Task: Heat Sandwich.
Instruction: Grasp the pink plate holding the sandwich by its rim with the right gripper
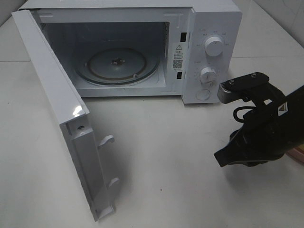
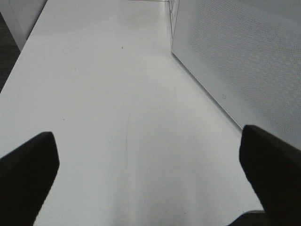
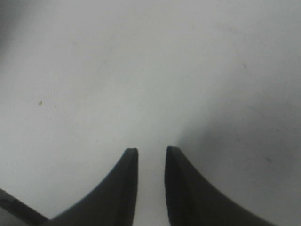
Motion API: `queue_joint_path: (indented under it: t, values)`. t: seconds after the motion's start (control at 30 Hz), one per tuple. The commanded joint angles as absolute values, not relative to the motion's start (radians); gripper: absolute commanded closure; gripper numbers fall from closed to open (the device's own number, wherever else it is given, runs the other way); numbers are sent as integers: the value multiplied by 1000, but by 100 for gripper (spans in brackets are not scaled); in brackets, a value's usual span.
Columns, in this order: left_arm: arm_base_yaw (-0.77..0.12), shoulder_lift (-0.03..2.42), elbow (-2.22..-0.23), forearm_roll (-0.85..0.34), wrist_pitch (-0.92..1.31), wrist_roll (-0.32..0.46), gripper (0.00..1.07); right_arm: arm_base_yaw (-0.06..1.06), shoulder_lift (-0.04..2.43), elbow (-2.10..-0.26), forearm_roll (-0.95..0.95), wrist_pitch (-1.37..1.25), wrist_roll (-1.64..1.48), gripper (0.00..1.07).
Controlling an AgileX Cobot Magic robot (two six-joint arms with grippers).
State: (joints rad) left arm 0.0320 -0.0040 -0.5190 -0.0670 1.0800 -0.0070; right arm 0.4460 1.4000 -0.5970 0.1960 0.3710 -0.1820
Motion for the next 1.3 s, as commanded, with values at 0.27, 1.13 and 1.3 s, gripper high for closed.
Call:
queue_joint_path:
  t: [0.27, 1.13, 1.3]
  values:
    - [37, -20, -518, -69, 1071, -7, 7, 395, 1390, -719, 58, 606, -30, 53]
    - [37, -20, -518, -69, 1071, -7, 7, 115, 1396, -736, -50, 648, -54, 22]
    - [37, -20, -518, -69, 1071, -7, 7, 90, 1408, -736, -49, 626, -54, 23]
